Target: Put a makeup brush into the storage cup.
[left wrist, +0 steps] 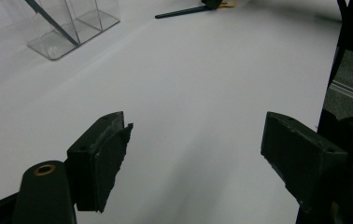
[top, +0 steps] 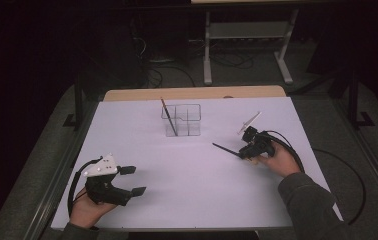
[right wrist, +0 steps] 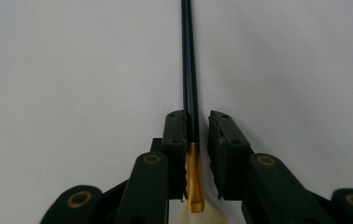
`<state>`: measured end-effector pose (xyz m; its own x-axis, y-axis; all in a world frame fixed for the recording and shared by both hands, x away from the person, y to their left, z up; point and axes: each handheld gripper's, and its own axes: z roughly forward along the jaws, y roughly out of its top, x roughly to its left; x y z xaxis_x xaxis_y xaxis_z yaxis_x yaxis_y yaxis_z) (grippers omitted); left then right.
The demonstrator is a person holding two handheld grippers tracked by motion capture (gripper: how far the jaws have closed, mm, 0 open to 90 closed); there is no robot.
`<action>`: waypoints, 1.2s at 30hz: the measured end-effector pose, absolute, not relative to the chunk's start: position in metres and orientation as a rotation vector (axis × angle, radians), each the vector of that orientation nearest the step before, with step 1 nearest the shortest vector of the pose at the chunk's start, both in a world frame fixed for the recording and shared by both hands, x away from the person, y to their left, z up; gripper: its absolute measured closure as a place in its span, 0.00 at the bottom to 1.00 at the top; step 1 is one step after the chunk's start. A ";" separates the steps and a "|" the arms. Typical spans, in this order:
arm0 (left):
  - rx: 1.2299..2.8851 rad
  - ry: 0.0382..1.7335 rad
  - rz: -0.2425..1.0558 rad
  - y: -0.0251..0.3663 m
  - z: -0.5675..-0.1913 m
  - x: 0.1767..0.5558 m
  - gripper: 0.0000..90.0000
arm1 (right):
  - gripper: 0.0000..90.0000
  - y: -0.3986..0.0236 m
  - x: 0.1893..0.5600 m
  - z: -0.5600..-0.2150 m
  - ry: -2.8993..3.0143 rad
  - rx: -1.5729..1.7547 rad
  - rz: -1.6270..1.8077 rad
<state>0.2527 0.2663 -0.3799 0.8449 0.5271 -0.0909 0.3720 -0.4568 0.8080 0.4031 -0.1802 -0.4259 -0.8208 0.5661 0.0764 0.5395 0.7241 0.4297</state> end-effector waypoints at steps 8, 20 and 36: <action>2.102 0.653 0.214 0.266 -0.380 0.253 0.24 | 0.86 -0.179 0.402 -0.425 2.868 0.899 0.678; 2.096 0.651 0.215 0.266 -0.380 0.253 0.24 | 0.88 -0.174 0.403 -0.426 2.889 0.864 0.622; 2.097 0.657 0.208 0.265 -0.380 0.253 0.24 | 0.90 -0.166 0.408 -0.424 2.927 0.844 0.518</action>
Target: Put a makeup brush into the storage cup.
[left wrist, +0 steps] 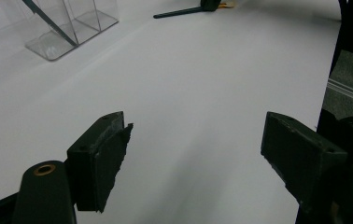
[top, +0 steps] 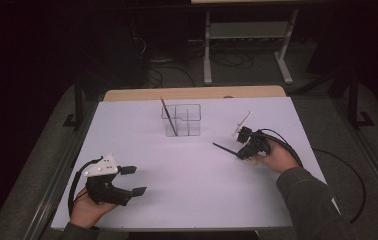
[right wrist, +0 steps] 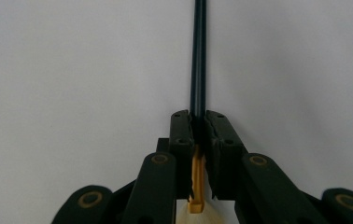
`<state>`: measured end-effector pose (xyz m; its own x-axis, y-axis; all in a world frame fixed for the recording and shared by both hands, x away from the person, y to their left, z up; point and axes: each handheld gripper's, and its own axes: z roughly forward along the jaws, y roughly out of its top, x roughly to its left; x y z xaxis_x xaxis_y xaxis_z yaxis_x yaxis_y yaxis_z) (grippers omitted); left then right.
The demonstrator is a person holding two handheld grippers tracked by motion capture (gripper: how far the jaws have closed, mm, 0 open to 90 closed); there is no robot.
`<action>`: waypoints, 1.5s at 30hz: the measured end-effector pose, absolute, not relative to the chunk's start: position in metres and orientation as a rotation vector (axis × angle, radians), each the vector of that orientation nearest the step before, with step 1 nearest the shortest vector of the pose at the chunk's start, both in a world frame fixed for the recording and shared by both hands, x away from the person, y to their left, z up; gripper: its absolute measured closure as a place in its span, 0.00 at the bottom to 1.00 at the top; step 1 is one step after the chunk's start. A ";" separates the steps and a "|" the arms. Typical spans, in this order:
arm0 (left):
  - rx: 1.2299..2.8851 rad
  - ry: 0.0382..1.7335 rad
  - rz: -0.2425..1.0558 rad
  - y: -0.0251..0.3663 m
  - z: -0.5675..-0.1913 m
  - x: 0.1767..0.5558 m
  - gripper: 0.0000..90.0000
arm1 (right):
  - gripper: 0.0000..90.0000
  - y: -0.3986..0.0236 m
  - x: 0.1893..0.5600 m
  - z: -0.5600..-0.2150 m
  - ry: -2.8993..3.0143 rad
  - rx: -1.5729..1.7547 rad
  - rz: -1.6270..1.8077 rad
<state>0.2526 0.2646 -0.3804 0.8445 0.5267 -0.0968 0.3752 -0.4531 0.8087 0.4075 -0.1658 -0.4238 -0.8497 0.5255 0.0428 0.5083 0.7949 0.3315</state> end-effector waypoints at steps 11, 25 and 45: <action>2.099 0.652 0.214 0.264 -0.381 0.253 0.25 | 0.92 -0.160 0.413 -0.421 2.974 0.837 0.439; 2.102 0.657 0.211 0.265 -0.382 0.254 0.25 | 0.92 -0.162 0.414 -0.421 2.980 0.829 0.457; 2.093 0.661 0.207 0.266 -0.382 0.254 0.24 | 0.92 -0.166 0.413 -0.410 2.947 0.802 0.492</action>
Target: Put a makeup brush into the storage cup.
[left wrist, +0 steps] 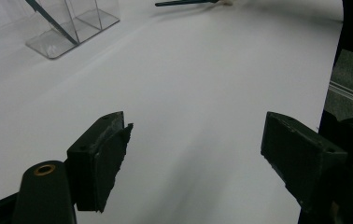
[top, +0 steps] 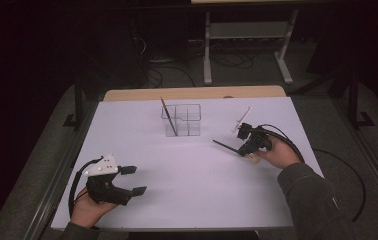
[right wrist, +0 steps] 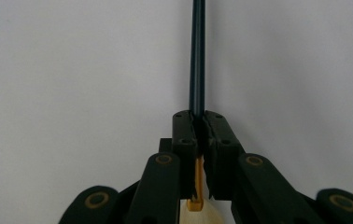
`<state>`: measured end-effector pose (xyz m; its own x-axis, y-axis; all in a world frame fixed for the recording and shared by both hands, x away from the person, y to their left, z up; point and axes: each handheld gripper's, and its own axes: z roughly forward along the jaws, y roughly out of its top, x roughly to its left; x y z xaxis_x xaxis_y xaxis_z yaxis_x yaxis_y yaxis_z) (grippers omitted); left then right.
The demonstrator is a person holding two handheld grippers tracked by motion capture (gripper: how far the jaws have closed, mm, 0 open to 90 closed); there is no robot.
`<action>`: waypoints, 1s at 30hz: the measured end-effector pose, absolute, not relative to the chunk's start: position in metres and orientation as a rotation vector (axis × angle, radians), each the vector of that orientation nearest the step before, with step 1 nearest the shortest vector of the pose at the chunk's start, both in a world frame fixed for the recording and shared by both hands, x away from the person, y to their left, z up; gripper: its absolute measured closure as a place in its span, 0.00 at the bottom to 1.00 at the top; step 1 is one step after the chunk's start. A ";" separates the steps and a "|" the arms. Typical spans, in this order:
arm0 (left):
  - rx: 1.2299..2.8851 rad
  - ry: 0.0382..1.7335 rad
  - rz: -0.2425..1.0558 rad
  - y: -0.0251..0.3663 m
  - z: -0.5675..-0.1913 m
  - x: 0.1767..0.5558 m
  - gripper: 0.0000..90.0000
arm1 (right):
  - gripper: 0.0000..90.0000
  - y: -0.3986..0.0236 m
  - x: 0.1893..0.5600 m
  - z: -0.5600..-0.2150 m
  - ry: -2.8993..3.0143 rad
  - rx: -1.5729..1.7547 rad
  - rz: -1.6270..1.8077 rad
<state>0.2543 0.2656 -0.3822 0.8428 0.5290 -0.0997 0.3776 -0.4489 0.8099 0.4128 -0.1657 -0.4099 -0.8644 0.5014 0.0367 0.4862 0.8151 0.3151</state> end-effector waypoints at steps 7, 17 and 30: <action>2.094 0.660 0.200 0.265 -0.383 0.255 0.24 | 0.92 -0.163 0.407 -0.403 2.944 0.769 0.520; 2.093 0.657 0.195 0.264 -0.383 0.255 0.24 | 0.92 -0.152 0.393 -0.394 2.968 0.682 0.547; 2.088 0.650 0.194 0.263 -0.382 0.255 0.24 | 0.92 -0.137 0.376 -0.387 2.977 0.575 0.565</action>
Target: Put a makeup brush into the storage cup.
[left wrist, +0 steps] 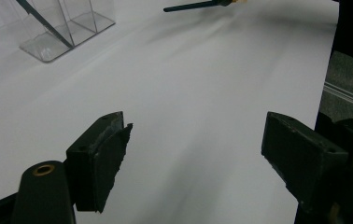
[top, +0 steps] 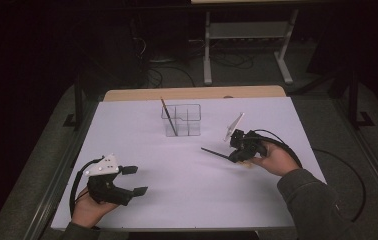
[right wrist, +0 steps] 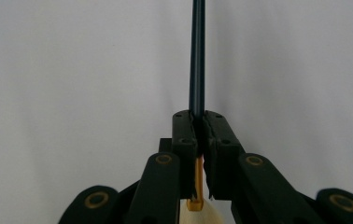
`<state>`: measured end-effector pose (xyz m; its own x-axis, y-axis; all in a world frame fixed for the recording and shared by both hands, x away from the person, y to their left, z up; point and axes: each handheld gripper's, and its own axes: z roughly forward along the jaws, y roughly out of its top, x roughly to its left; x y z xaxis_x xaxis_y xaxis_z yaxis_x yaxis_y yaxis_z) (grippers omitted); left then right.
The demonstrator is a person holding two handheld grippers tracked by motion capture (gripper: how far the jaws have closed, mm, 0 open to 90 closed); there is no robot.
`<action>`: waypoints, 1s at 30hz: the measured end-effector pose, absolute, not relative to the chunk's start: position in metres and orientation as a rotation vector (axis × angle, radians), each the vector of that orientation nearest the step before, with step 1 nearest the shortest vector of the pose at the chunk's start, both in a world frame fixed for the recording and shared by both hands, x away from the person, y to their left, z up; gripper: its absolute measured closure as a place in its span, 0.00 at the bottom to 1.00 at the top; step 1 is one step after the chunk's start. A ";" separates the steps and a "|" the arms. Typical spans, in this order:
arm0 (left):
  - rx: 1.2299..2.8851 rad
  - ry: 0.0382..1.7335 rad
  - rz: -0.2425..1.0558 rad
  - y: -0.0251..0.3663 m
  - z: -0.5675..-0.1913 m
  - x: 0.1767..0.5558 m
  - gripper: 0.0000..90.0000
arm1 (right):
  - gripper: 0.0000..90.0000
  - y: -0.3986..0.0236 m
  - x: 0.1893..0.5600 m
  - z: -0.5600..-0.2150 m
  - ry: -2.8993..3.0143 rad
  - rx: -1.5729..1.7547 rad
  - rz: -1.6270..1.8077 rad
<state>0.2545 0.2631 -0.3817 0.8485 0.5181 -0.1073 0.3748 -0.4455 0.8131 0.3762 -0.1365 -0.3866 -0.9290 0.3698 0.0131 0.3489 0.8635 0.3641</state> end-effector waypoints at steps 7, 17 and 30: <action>2.085 0.651 0.190 0.262 -0.382 0.254 0.24 | 0.92 -0.131 0.370 -0.385 2.990 0.540 0.575; 2.090 0.639 0.189 0.260 -0.382 0.254 0.24 | 0.92 -0.120 0.360 -0.379 2.988 0.460 0.609; 2.089 0.626 0.193 0.259 -0.380 0.254 0.24 | 0.92 -0.103 0.352 -0.375 3.012 0.390 0.623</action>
